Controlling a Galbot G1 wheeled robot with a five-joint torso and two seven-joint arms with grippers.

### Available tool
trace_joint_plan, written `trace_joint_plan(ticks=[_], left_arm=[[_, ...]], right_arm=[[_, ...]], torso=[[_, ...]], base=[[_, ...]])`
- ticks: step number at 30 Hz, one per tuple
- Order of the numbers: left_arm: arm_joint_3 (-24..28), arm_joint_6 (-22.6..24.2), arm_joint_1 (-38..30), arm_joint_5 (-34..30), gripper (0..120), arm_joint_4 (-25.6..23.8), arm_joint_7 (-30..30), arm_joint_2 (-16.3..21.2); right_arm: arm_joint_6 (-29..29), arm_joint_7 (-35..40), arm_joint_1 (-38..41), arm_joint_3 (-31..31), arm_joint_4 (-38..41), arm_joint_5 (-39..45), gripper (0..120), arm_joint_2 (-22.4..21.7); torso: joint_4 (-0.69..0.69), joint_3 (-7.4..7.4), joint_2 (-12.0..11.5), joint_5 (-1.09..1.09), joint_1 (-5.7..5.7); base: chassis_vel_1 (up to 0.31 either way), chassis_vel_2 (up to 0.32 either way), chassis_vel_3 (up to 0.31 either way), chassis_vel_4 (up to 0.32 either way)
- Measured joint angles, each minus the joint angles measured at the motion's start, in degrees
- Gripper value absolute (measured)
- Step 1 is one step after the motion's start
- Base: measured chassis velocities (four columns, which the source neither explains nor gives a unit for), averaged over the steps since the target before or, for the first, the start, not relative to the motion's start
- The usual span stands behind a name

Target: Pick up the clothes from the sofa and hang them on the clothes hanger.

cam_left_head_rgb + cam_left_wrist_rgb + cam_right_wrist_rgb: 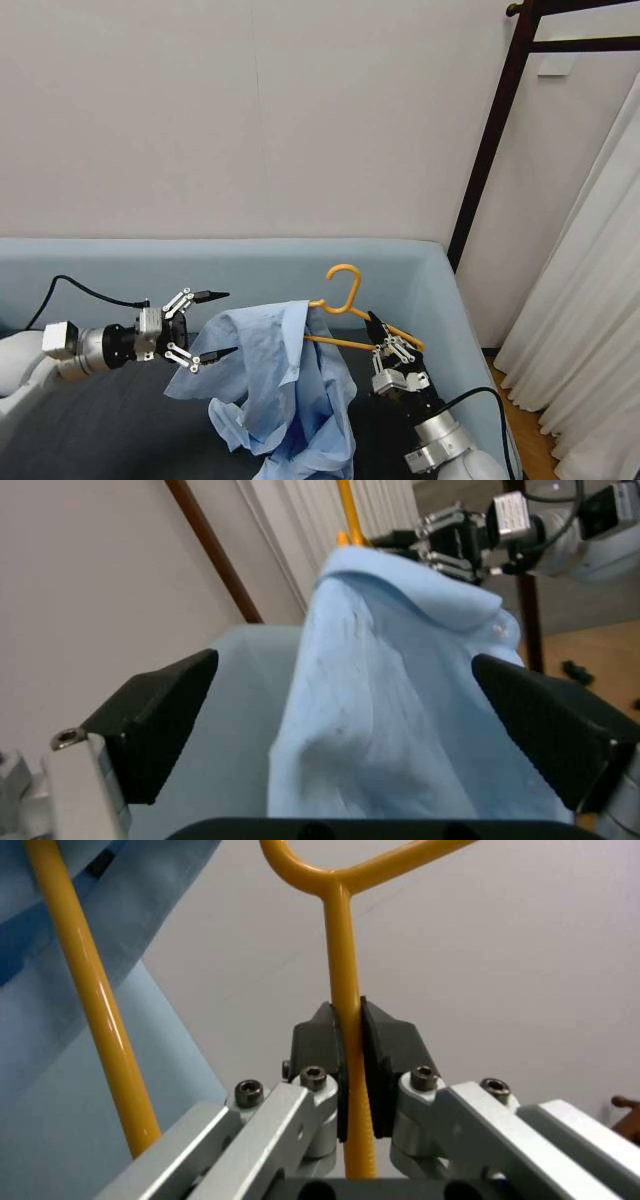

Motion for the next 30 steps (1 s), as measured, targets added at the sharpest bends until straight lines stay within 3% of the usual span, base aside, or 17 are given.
trace_joint_plan(ticks=[1,4,8,11,12,16,19,22,30], left_arm=[[0.0,0.0,0.0,0.0,100,0.0,0.0,0.0],[7.1,4.6,-8.7,0.8,100,3.6,6.0,-0.5],[12.5,6.4,-14.2,1.5,100,5.5,7.8,-1.6],[19.2,7.7,-20.5,1.7,100,7.9,7.9,-4.1],[19.2,7.7,-20.5,1.7,100,7.9,7.9,-4.1],[27.7,9.5,-30.6,4.4,93,12.4,8.8,-9.4],[29.0,9.8,-32.9,5.4,87,13.7,9.5,-10.5],[29.9,10.0,-35.6,7.5,70,15.7,11.5,-11.8],[29.6,11.6,-37.4,12.4,43,17.8,17.2,-13.0]], right_arm=[[0.0,0.0,0.0,0.0,0.0,0.0,4,0.0],[0.3,0.0,0.3,0.1,-0.8,-2.5,4,1.1],[0.3,0.2,0.3,0.5,-1.1,-4.1,4,1.6],[0.3,0.4,-0.1,0.7,-1.6,-5.8,4,2.4],[0.3,0.4,-0.1,0.7,-1.6,-5.8,4,2.4],[0.3,0.9,-1.1,1.3,-2.0,-7.8,4,3.8],[0.2,1.1,-1.4,1.7,-2.1,-8.2,4,4.0],[-0.3,1.4,-1.6,2.6,-2.3,-9.1,4,4.1],[-0.8,1.7,-1.6,3.1,-2.1,-10.3,4,4.3]], torso=[[0.00,0.00,0.0,0.00,0.00],[-0.08,0.00,0.0,-0.01,0.00],[-0.08,0.00,0.0,0.03,0.00],[-0.08,0.00,0.0,-0.02,0.01],[-0.08,0.00,0.0,-0.02,0.01],[-0.08,0.00,0.0,0.01,0.00],[-0.08,0.00,0.0,0.00,0.01],[-0.06,0.00,0.0,0.01,0.00],[-0.06,0.00,0.0,0.00,0.00]], base=[[0.000,0.000,0.000,0.000],[0.000,0.000,0.000,0.000],[0.000,0.000,0.000,0.000],[0.000,0.000,0.000,0.000],[0.000,0.000,0.000,0.000],[0.000,0.000,0.000,0.000],[0.000,0.000,0.000,0.000],[0.000,0.000,0.000,0.000],[0.000,0.000,0.000,0.000]])
